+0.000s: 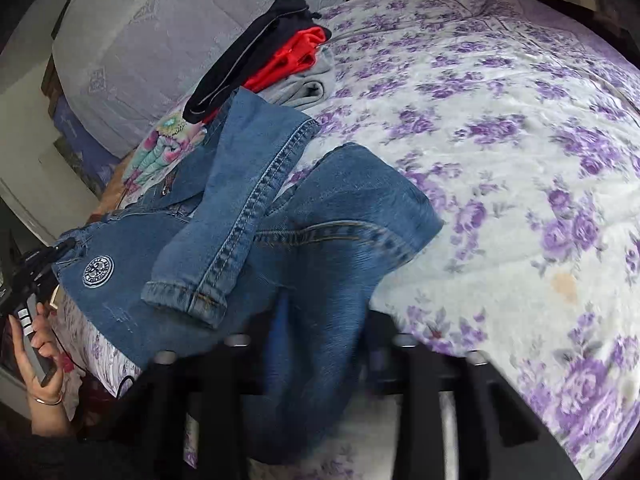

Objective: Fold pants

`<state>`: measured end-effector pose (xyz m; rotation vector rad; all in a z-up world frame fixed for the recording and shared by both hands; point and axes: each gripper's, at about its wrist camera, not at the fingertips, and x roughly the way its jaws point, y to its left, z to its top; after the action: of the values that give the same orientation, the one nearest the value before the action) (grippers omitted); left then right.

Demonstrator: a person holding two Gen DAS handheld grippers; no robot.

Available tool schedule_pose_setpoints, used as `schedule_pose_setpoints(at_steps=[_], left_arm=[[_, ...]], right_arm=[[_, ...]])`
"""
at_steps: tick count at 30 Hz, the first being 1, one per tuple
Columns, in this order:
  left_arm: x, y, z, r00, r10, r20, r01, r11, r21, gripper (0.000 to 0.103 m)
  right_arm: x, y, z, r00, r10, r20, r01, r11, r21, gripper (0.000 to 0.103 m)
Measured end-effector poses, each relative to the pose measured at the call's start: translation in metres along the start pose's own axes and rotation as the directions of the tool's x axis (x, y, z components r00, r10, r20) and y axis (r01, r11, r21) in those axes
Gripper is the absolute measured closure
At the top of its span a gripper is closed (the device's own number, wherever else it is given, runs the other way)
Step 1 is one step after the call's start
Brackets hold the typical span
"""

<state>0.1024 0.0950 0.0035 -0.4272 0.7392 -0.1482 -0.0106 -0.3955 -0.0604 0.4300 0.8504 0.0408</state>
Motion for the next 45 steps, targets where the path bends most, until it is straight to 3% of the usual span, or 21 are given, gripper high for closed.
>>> schedule_pose_setpoints(at_steps=[2,4,7,8,9,12,15,18,20,22,23,24,25,28,30,34,36,37,38,40,45], left_arm=[[0.009,0.011,-0.009,0.998,0.031,-0.051,-0.031,0.999,-0.017,0.086],[0.010,0.018,-0.017,0.997,0.037,-0.073,-0.039,0.999,-0.033,0.087],[-0.002,0.014,-0.027,0.999,0.028,-0.044,-0.030,0.999,-0.041,0.087],[-0.009,0.012,-0.030,0.999,0.009,-0.037,-0.010,0.999,-0.046,0.087],[-0.014,0.008,-0.032,1.000,0.001,-0.027,-0.002,0.999,-0.039,0.086],[-0.016,0.005,-0.037,1.000,0.018,-0.016,-0.018,1.000,-0.017,0.086],[0.001,0.018,-0.037,0.998,0.024,-0.061,-0.027,0.998,-0.050,0.086],[0.017,0.021,-0.042,0.995,0.050,-0.087,-0.052,0.998,-0.029,0.084],[0.029,0.014,-0.044,0.992,0.079,-0.096,-0.080,0.997,-0.003,0.062],[0.042,0.009,-0.048,0.990,0.078,-0.115,-0.079,0.997,0.002,0.037],[0.050,0.006,-0.049,0.989,0.084,-0.122,-0.083,0.996,0.011,0.031],[0.059,0.003,-0.051,0.986,0.104,-0.131,-0.102,0.995,0.022,0.031],[0.065,0.003,-0.052,0.982,0.124,-0.140,-0.122,0.992,0.024,0.032],[0.065,0.014,-0.050,0.985,0.124,-0.123,-0.129,0.991,-0.034,0.054],[0.065,0.022,-0.048,0.987,0.081,-0.141,-0.092,0.993,-0.073,0.059],[0.064,0.012,-0.053,0.985,0.103,-0.137,-0.107,0.994,-0.021,0.060],[0.065,0.011,-0.053,0.986,0.100,-0.137,-0.104,0.994,-0.028,0.060],[0.065,0.013,-0.052,0.986,0.093,-0.138,-0.099,0.994,-0.038,0.061],[0.065,0.015,-0.051,0.986,0.085,-0.142,-0.093,0.994,-0.051,0.060],[0.066,0.020,-0.049,0.986,0.067,-0.155,-0.078,0.995,-0.070,0.060],[0.066,0.023,-0.047,0.984,0.045,-0.174,-0.057,0.997,-0.059,0.059]], right_arm=[[-0.026,0.021,0.016,0.993,-0.080,0.090,0.087,0.993,-0.078,0.093],[-0.067,0.051,0.034,0.950,-0.219,0.221,0.259,0.951,-0.172,0.094],[-0.139,0.100,0.059,0.722,-0.481,0.498,0.636,0.744,-0.204,0.102],[-0.153,0.109,0.068,0.697,-0.496,0.518,0.667,0.712,-0.217,0.099],[-0.160,0.114,0.076,0.723,-0.475,0.501,0.648,0.718,-0.255,0.093],[-0.151,0.102,0.089,0.827,-0.388,0.406,0.525,0.792,-0.312,0.012],[-0.109,0.056,0.080,0.888,-0.391,0.243,0.450,0.847,-0.282,0.010],[-0.059,-0.013,0.041,0.962,-0.269,0.050,0.273,0.955,-0.114,0.010],[-0.023,-0.048,0.010,0.992,-0.118,-0.048,0.120,0.992,0.038,0.012],[-0.005,-0.059,-0.010,0.999,-0.024,-0.029,0.028,0.991,0.134,0.041],[-0.003,-0.052,-0.012,1.000,0.021,0.005,-0.021,0.993,0.113,0.046],[0.004,-0.042,-0.010,0.996,0.080,-0.025,-0.078,0.994,0.083,0.082],[0.008,-0.031,-0.006,0.998,0.053,-0.043,-0.050,0.997,0.052,0.091],[-0.017,0.001,0.011,0.992,-0.127,0.019,0.128,0.988,-0.082,0.096],[-0.050,0.037,0.023,0.959,-0.250,0.133,0.274,0.936,-0.222,0.096],[-0.094,0.145,0.019,0.819,-0.392,0.419,0.564,0.680,-0.468,0.096],[-0.086,0.181,0.016,0.817,-0.384,0.429,0.573,0.613,-0.544,0.095],[-0.074,0.194,0.011,0.843,-0.363,0.396,0.537,0.599,-0.594,0.094],[-0.060,0.200,0.009,0.887,-0.336,0.315,0.461,0.625,-0.631,0.090],[-0.032,0.190,0.013,0.979,-0.189,0.075,0.192,0.735,-0.650,0.057],[-0.035,0.077,0.035,0.991,-0.132,-0.017,0.120,0.942,-0.313,0.047]])
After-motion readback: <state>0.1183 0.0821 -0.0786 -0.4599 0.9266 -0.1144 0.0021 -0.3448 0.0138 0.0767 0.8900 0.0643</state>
